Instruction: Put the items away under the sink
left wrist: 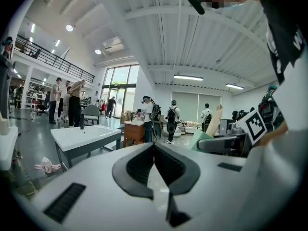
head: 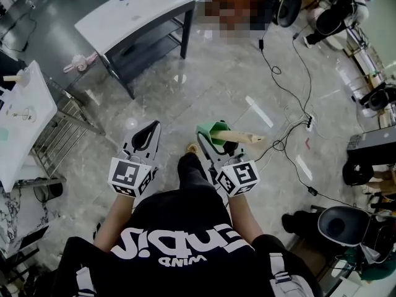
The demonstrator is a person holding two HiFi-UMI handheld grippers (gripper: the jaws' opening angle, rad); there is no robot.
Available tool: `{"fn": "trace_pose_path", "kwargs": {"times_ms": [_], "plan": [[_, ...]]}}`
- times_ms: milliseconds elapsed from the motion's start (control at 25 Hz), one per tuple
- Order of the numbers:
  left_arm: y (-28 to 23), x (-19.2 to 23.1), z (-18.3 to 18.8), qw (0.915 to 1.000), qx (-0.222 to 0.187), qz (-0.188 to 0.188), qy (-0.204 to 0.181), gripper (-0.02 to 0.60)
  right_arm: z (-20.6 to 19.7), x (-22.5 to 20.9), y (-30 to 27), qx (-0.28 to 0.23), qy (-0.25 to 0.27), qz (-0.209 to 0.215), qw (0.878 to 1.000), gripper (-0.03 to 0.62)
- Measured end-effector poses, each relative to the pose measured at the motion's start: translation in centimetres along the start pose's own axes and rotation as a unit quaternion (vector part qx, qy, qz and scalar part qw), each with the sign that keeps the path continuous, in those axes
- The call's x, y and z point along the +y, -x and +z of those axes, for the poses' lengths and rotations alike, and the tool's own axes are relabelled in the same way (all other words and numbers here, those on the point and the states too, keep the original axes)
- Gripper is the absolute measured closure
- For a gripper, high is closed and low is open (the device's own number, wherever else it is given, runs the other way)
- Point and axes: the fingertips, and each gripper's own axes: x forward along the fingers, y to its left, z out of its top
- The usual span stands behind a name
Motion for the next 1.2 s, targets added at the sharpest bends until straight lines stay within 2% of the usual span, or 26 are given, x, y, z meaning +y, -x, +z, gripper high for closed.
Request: {"fn": "trace_pose_path", "kwargs": {"times_ms": [280, 680, 920, 1200], "plan": [[-7.0, 3.4, 2.5, 0.9999, -0.001, 0.014, 0.008, 0.563, 2.9, -5.1, -5.7, 0.006, 0.007, 0.019, 1.0, 0.261], [-16.0, 6.1, 4.7, 0.9989, -0.004, 0.043, 0.018, 0.561, 6.2, -12.0, -11.5, 0.008, 0.027, 0.066, 0.997, 0.261], [-19.2, 7.0, 4.9, 0.9981, -0.008, 0.061, 0.01, 0.563, 6.9, -15.0, -13.3, 0.006, 0.034, 0.092, 0.995, 0.261], [-22.6, 9.4, 5.0, 0.9968, 0.001, 0.079, 0.011, 0.562, 6.6, -17.9, -17.4, 0.017, 0.023, 0.102, 0.994, 0.261]]}}
